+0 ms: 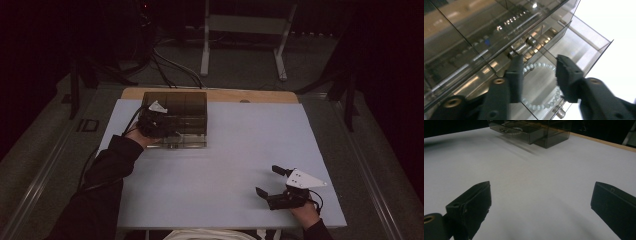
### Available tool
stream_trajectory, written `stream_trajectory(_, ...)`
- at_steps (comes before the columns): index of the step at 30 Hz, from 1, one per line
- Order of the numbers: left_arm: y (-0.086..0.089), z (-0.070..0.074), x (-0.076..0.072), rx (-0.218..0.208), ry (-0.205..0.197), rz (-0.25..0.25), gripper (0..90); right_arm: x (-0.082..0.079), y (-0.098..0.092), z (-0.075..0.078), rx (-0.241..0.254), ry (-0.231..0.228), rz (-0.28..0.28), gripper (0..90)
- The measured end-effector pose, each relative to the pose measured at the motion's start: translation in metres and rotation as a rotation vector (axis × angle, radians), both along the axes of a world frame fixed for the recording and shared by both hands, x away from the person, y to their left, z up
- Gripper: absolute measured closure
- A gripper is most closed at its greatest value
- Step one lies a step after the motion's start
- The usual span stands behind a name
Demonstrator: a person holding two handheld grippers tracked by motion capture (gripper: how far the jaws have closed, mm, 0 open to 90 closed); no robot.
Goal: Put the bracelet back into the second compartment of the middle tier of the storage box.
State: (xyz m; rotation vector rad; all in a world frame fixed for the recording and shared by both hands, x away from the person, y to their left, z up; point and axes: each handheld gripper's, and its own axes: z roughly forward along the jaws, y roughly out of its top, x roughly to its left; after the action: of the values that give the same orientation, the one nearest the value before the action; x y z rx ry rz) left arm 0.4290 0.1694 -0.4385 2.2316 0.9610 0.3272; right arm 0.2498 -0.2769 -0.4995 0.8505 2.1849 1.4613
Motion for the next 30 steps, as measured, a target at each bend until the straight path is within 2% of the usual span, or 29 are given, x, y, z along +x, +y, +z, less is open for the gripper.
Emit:
stream_trajectory(2,-0.001,0.003,-0.003,-0.01,-0.001,-0.008,52.3,0.0,0.0,0.0,0.001,0.0,-0.001,2.7)
stream_trajectory(5,-0.003,0.008,-0.008,-0.004,-0.005,-0.007,43.5,0.0,0.0,0.0,0.002,-0.003,-0.002,2.8)
stream_trajectory(9,-0.003,0.014,-0.012,0.001,-0.003,0.014,28.3,0.0,0.0,0.0,0.001,-0.001,0.0,2.8)
stream_trajectory(11,-0.001,0.022,-0.015,-0.005,-0.005,0.036,22.7,0.0,0.0,0.0,0.003,-0.003,0.0,2.8)
stream_trajectory(16,0.004,0.032,-0.019,-0.024,-0.006,0.059,15.7,0.0,0.0,0.0,0.004,-0.002,0.0,2.8)
stream_trajectory(19,0.006,0.035,-0.022,-0.04,0.0,0.053,9.0,0.0,0.0,0.0,0.003,-0.002,0.0,2.8)
stream_trajectory(20,0.007,0.036,-0.023,-0.046,0.002,0.039,9.0,0.0,0.0,0.0,0.003,-0.003,-0.001,2.8)
stream_trajectory(22,0.009,0.037,-0.025,-0.059,0.007,0.02,2.4,0.0,0.0,0.0,0.004,-0.003,-0.001,2.7)
stream_trajectory(25,0.012,0.038,-0.028,-0.071,0.001,0.012,2.4,0.0,0.0,0.0,0.005,-0.004,-0.001,2.7)
stream_trajectory(30,0.017,0.04,-0.035,-0.089,-0.029,0.027,2.3,0.0,0.0,0.0,0.004,-0.004,-0.002,2.8)
